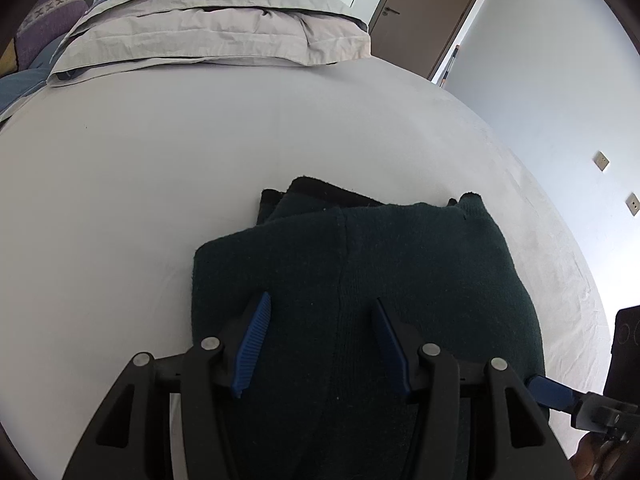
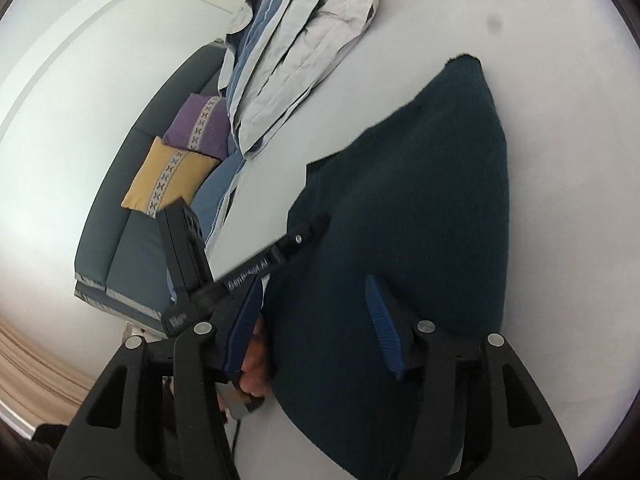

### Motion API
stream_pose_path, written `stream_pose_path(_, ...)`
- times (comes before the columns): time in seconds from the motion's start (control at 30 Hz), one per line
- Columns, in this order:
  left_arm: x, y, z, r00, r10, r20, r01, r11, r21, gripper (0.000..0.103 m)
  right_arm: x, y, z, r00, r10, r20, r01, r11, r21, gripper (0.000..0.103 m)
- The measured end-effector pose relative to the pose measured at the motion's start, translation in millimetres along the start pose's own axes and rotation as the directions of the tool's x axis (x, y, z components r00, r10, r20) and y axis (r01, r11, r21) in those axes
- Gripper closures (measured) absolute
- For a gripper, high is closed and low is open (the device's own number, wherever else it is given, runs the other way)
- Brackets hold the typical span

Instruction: Fold small clothes

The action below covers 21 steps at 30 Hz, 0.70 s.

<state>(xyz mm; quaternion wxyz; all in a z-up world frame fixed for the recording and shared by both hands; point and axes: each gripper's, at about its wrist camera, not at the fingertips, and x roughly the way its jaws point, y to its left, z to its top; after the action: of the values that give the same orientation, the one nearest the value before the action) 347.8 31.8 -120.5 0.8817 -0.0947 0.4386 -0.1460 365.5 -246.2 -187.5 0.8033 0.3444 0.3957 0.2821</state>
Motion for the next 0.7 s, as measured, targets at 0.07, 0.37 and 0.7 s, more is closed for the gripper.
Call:
stream_pose_path(0.07,0,-2,0,1.000,0.011,0.000,-0.011,1.000,0.009,0.047,-3,-11,-2,0.999,0.038,0.027,-0.039,0.999,0.036,0.056)
stream_pose_path(0.37,-3,-4,-4,1.000,0.021,0.007,-0.021,1.000,0.013,0.047,-22,16,-32,0.996,0.077,-0.042,-0.078,0.996,-0.031,0.051)
stream_pose_path(0.7,-6,-3,-1,1.000,0.015,0.008,-0.015,1.000,0.008,0.046,-25,8,-46,0.995,0.017,-0.095,-0.019,1.000,-0.018,0.051)
